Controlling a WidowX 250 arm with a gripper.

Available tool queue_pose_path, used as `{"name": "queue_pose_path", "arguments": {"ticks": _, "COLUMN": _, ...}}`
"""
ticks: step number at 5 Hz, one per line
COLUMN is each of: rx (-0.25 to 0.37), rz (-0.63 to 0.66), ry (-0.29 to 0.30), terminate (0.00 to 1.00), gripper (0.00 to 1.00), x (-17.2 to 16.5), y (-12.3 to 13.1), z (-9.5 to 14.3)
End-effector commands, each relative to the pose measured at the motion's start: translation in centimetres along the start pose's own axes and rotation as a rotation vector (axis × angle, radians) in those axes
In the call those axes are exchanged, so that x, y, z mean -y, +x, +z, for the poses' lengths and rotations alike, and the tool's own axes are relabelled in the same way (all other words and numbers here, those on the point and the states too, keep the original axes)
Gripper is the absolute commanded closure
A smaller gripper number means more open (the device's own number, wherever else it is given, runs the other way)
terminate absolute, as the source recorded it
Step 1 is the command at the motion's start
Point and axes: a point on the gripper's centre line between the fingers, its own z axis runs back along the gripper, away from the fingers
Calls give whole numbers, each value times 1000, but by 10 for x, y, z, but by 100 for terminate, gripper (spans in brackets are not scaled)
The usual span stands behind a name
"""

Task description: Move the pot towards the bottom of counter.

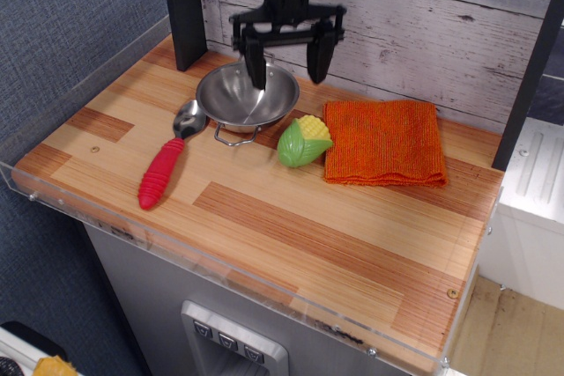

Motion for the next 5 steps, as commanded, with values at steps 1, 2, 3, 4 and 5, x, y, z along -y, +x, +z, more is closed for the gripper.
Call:
{"name": "queue_pose_path", "arguments": {"ticks": 1, "rx": 4, "rz": 10, "ry": 19, "terminate": 0, "gripper": 0, "x": -5, "y": 2, "z": -9}}
{"name": "queue_pose_path", "arguments": {"ticks": 2, "rx": -3, "rz": 2, "ry": 29, "terminate": 0, "gripper": 0, "x": -2, "y": -1, "z": -18}}
{"name": "queue_pose_path", "arguments": {"ticks": 3, "rx": -3, "rz": 5, "ry": 28, "terminate": 0, "gripper": 100, "x": -1, "y": -3, "z": -23}}
{"name": "queue_pose_path", "arguments": {"ticks": 4, "rx": 15, "rz": -1, "ry": 23, "terminate": 0, "gripper": 100, "x": 0, "y": -4, "z": -22}}
{"name": "queue_pose_path", "arguments": {"ticks": 5, "rx": 19, "rz": 0, "ry": 22, "terminate": 0, "gripper": 100, "x": 0, "y": -5, "z": -22}}
